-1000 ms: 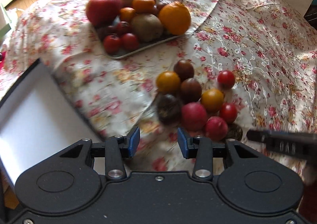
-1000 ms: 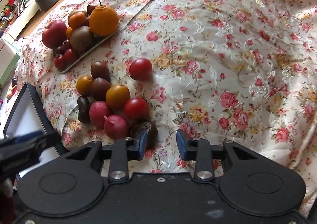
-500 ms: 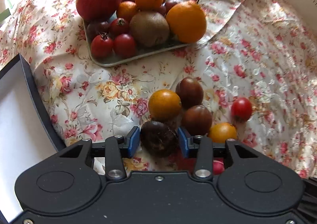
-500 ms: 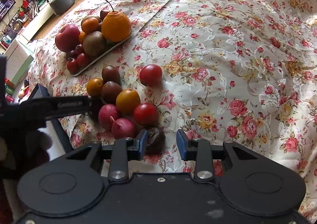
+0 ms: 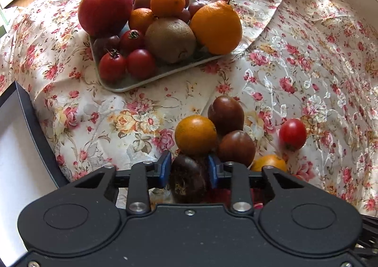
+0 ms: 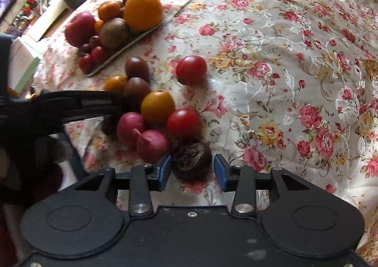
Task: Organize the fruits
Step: 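Close the left tool on a dark purple fruit while the right tool grasps another dark fruit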
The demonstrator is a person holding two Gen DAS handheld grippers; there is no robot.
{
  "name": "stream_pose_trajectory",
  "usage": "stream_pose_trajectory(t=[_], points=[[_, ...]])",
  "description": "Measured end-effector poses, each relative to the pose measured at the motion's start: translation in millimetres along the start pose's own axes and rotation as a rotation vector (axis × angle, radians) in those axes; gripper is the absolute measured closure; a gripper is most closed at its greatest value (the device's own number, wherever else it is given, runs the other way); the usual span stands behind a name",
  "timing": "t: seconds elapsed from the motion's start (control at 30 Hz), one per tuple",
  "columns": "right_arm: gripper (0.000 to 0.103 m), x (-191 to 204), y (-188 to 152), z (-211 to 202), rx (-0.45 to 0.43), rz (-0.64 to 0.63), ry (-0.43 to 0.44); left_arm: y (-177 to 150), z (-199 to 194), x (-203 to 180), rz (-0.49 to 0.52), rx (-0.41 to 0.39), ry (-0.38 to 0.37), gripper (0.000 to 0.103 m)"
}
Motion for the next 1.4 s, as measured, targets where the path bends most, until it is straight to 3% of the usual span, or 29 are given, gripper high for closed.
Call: stream_pose_trajectory(t=[0.07,0.13,0.2,0.37,0.6,0.9,1.03,1.1,1.2,1.3,1.4], points=[[0.059,0,1,1,-0.014,-0.006,-0.004,3,-6,3,-0.011,-0.004,-0.006,0.076],[0.059,1,3,1,-0.027,-0.01,-0.01,5,-14,7,-0.02,-0.003,-0.02,0.078],[0.059,1,3,2,-0.036,-0.011,-0.016,9,-20,11,-0.022,-0.005,-0.018,0.097],[0.063,4,5,4,-0.039,-0.04,-0.026,14,-25,14,0.007,-0.012,-0.011,0.089],[0.069,-1,7,-2,-0.048,-0.004,0.012,6,-31,22,-0.014,0.027,-0.095,0.085],[0.071,-4,9,-4,-0.06,0.004,0.014,-16,-35,11,0.066,0.038,-0.094,0.064],[0.068,-2,9,-2,-0.063,-0.011,0.001,-18,-27,7,0.062,0.024,-0.047,0.064],[0.061,-2,9,3,-0.049,-0.008,0.0,-16,-23,7,0.044,0.032,-0.05,0.064],[0.059,-1,8,6,-0.06,-0.021,-0.01,-14,-21,7,0.021,0.038,-0.058,0.067],[0.061,1,8,5,-0.057,-0.034,-0.023,-13,-19,9,-0.005,0.055,-0.083,0.075],[0.067,0,9,1,-0.06,-0.023,-0.015,-13,-20,13,-0.042,0.064,-0.096,0.076]])
Point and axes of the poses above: each gripper's, at about its wrist camera, not at the fingertips, and z roughly the way its jaws point, x to its left, y to its top, the point moved 8 cm from there along z, roughly the way its jaws point, and after that the axes turned 12 degrees about y, right-handed, at the moved point
